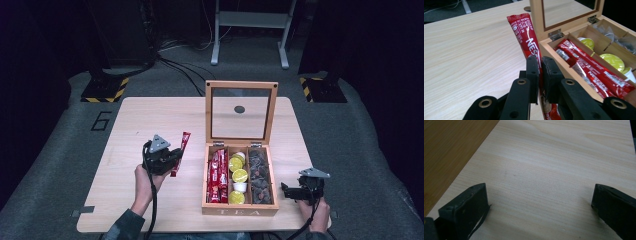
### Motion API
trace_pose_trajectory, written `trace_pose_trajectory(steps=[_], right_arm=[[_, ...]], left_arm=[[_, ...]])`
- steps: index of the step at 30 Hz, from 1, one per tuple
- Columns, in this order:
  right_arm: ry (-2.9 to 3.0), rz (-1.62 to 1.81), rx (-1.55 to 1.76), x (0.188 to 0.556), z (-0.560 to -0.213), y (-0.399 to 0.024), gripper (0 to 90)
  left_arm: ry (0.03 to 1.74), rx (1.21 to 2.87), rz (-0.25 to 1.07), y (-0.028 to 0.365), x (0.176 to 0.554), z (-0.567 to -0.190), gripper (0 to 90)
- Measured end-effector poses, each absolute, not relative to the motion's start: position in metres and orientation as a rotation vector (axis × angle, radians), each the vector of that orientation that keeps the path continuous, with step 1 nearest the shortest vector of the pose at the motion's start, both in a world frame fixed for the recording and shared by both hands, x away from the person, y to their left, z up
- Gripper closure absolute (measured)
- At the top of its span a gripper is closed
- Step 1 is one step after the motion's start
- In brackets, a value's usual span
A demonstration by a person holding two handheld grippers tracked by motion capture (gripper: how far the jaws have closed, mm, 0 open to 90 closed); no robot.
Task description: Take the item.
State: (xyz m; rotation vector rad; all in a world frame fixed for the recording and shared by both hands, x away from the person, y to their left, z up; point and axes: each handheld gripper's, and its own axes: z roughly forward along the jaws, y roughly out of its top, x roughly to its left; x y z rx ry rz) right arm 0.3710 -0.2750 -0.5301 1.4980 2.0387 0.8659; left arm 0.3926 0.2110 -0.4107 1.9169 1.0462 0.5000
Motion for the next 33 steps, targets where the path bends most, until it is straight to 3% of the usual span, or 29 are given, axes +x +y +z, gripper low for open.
trace_pose_trajectory(steps=[33], right_arm=[[2.036, 0.866, 1.5, 0.371, -0.53, -0.275, 0.1]], left_arm=[[1.284, 1.898, 0.529, 0.241, 0.461, -0.456, 83.2]])
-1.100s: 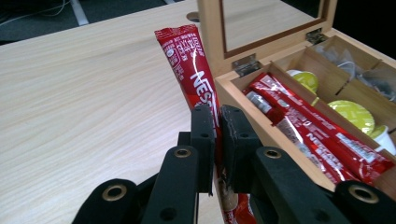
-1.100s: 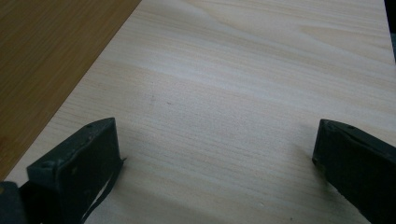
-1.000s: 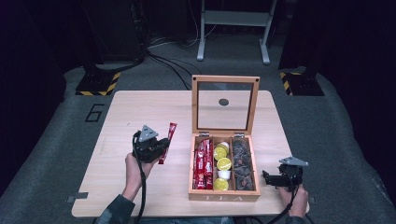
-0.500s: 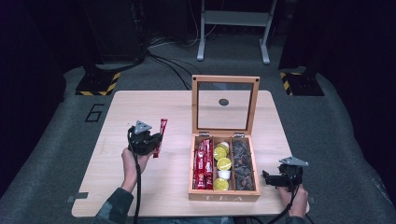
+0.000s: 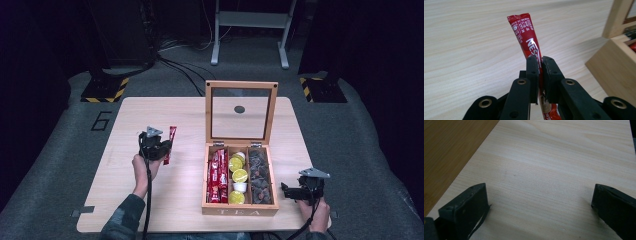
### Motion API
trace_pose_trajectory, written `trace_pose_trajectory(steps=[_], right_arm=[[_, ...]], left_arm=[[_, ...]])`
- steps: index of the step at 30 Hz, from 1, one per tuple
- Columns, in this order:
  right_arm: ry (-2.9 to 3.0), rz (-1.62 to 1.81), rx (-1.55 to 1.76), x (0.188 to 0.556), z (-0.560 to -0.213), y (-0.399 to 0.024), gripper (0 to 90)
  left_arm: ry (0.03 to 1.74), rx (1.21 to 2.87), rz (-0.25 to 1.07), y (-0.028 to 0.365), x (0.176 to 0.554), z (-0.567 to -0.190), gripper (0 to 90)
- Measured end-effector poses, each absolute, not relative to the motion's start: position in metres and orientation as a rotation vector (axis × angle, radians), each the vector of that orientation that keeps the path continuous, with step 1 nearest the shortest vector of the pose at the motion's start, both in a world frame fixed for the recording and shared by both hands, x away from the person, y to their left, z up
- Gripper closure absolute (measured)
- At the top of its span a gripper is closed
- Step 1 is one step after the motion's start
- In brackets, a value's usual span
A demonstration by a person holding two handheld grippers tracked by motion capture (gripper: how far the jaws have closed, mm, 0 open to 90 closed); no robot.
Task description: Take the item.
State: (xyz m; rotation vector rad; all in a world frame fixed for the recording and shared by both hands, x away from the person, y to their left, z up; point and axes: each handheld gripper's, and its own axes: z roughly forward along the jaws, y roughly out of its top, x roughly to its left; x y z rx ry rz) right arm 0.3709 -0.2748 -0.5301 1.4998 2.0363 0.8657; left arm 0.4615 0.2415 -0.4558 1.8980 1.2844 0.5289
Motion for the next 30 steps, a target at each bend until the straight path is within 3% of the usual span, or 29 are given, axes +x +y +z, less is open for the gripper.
trace_pose_trajectory(steps=[30], right_arm=[[2.037, 0.866, 1.499, 0.371, -0.53, -0.275, 0.1]], left_arm=[[1.421, 1.962, 0.548, 0.229, 0.505, -0.505, 83.1]])
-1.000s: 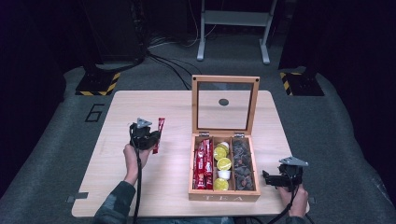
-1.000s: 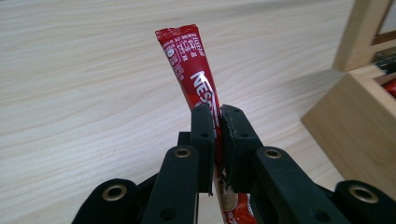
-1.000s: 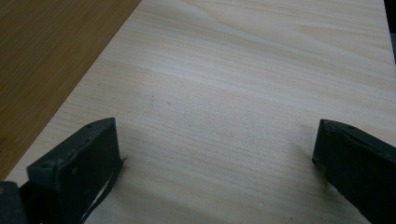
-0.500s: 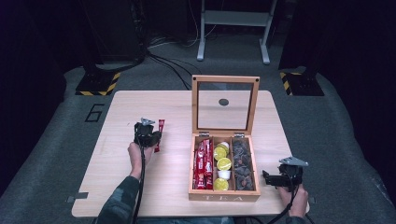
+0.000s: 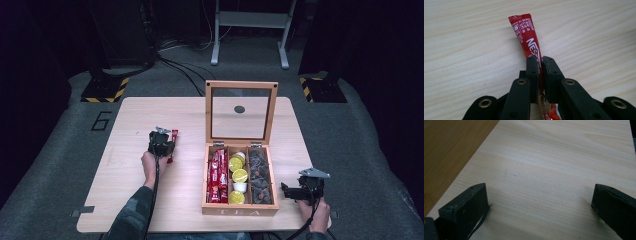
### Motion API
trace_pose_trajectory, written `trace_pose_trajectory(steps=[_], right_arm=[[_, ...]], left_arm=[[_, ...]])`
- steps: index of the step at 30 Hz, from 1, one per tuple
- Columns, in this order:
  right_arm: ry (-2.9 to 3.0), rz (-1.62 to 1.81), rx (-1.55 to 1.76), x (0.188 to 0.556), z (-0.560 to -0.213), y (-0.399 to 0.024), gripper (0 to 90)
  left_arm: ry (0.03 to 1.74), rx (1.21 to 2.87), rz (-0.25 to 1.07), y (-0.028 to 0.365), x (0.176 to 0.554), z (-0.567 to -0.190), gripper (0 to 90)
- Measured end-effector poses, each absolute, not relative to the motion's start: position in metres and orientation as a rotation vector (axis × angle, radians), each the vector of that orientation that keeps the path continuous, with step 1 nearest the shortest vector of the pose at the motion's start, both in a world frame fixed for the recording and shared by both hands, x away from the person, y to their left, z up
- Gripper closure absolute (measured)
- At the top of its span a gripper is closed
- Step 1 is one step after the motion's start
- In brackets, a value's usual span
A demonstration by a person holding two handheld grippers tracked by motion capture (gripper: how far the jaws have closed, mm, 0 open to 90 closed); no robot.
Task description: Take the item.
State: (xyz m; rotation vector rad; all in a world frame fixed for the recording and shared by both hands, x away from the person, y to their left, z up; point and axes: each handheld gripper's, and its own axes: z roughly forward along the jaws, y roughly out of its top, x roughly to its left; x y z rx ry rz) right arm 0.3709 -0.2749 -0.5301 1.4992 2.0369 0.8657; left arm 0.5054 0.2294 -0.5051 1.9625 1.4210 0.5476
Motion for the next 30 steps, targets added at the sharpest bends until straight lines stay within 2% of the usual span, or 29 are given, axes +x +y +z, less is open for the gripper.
trace_pose_trajectory(steps=[6, 7, 10, 11, 12, 13, 17, 19, 22, 23, 30], right_arm=[[2.037, 0.866, 1.499, 0.371, -0.53, -0.275, 0.1], [2.037, 0.866, 1.5, 0.371, -0.53, -0.275, 0.1], [2.037, 0.866, 1.5, 0.371, -0.53, -0.275, 0.1], [2.038, 0.866, 1.5, 0.371, -0.53, -0.275, 0.0], [2.038, 0.866, 1.5, 0.371, -0.53, -0.275, 0.0], [2.037, 0.866, 1.5, 0.371, -0.53, -0.275, 0.1], [2.037, 0.866, 1.501, 0.371, -0.53, -0.275, 0.1], [2.038, 0.866, 1.499, 0.371, -0.53, -0.275, 0.1], [2.037, 0.866, 1.5, 0.371, -0.53, -0.275, 0.1], [2.038, 0.866, 1.499, 0.371, -0.53, -0.275, 0.1], [2.037, 0.866, 1.499, 0.371, -0.53, -0.275, 0.1]], left_arm=[[1.434, 1.964, 0.544, 0.227, 0.507, -0.507, 81.7], [1.436, 1.961, 0.545, 0.228, 0.507, -0.506, 76.7], [1.427, 1.956, 0.535, 0.229, 0.505, -0.503, 71.9], [1.429, 1.935, 0.534, 0.23, 0.503, -0.501, 64.5], [1.429, 1.935, 0.534, 0.23, 0.503, -0.501, 61.4], [1.427, 1.926, 0.53, 0.23, 0.502, -0.5, 61.4], [1.404, 1.915, 0.524, 0.233, 0.496, -0.494, 51.6], [1.393, 1.904, 0.52, 0.235, 0.49, -0.489, 42.7], [1.377, 1.908, 0.521, 0.236, 0.485, -0.487, 38.9], [1.366, 1.904, 0.525, 0.239, 0.48, -0.484, 33.5], [1.335, 1.909, 0.531, 0.249, 0.467, -0.475, 25.1]])
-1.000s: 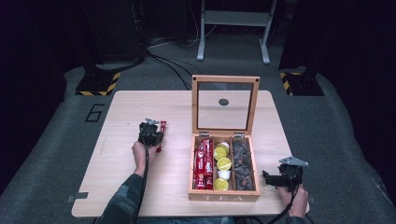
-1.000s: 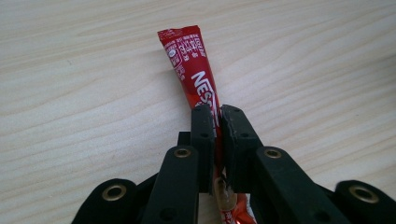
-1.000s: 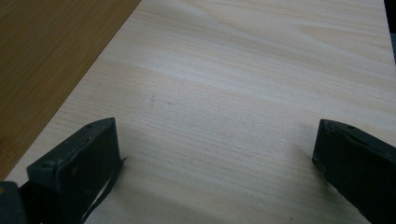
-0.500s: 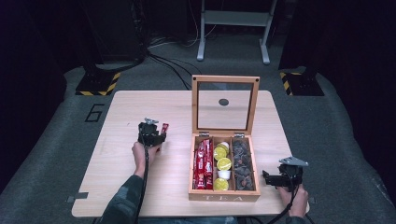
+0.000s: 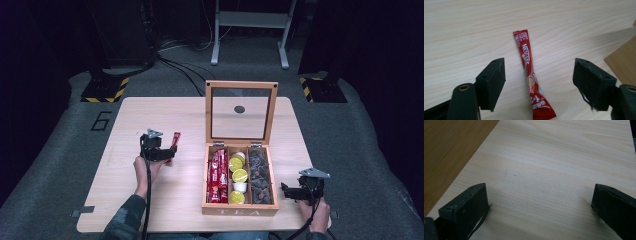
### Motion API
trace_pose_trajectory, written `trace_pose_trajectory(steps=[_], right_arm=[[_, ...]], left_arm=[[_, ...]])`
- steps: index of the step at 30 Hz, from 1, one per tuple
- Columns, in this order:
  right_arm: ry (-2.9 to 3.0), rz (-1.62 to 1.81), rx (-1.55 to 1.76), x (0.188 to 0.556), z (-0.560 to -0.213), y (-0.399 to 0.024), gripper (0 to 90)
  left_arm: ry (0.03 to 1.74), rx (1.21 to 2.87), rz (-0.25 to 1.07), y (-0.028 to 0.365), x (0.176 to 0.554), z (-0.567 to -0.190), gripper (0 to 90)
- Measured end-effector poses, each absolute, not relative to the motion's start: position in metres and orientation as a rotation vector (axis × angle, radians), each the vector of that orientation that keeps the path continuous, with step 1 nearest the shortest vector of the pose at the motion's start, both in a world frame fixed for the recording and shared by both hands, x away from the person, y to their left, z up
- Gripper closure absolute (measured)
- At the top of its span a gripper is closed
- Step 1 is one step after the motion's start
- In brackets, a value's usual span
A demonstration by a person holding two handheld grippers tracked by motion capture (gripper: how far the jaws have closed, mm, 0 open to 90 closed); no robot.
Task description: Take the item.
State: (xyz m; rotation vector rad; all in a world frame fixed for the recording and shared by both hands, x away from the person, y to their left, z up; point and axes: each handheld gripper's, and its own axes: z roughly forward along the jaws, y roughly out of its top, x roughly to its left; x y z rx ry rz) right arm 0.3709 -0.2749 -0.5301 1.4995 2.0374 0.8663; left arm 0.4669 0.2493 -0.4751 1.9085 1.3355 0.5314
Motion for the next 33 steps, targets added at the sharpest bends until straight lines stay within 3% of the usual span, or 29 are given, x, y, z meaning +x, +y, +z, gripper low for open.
trace_pose_trajectory(steps=[12, 33], right_arm=[[2.037, 0.866, 1.5, 0.371, -0.53, -0.275, 0.1], [2.034, 0.865, 1.506, 0.371, -0.53, -0.274, 0.0]], left_arm=[[1.298, 1.854, 0.576, 0.268, 0.435, -0.458, 17.1], [1.27, 1.79, 0.674, 0.31, 0.377, -0.443, 15.5]])
